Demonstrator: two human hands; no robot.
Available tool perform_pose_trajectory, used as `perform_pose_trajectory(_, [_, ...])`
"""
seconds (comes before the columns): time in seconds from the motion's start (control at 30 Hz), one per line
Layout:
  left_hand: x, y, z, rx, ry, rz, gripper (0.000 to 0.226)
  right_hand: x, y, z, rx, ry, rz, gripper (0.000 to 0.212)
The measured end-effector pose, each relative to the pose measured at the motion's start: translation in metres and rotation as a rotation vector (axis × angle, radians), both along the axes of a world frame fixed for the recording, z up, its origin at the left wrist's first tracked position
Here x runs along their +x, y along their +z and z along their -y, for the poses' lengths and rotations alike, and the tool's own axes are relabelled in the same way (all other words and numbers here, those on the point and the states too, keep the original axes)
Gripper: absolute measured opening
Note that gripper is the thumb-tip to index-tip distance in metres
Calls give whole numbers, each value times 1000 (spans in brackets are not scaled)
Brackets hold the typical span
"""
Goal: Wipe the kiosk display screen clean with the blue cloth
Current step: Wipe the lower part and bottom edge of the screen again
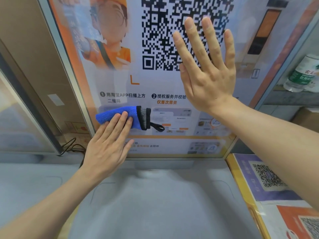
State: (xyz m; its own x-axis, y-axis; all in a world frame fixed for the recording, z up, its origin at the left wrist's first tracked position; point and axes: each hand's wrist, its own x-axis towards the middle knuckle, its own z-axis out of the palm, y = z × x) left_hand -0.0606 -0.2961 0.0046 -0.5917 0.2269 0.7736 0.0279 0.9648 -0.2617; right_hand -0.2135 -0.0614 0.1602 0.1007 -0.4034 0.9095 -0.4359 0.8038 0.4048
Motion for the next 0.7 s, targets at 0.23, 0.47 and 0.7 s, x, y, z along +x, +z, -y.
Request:
perform_pose_trajectory(0.23, [4,-46,-9,-66,-28,105,66,-3,0,1,-13,24,-12,45])
perform_pose_trajectory(0.47, [-4,-15,-18,-44,-53,50,63,-2,0,2,-30,31,-19,45])
perform_pose_trajectory(0.7, [-22,30,-39,-21,-38,-34,61,1,1,0,-14,29,0,45])
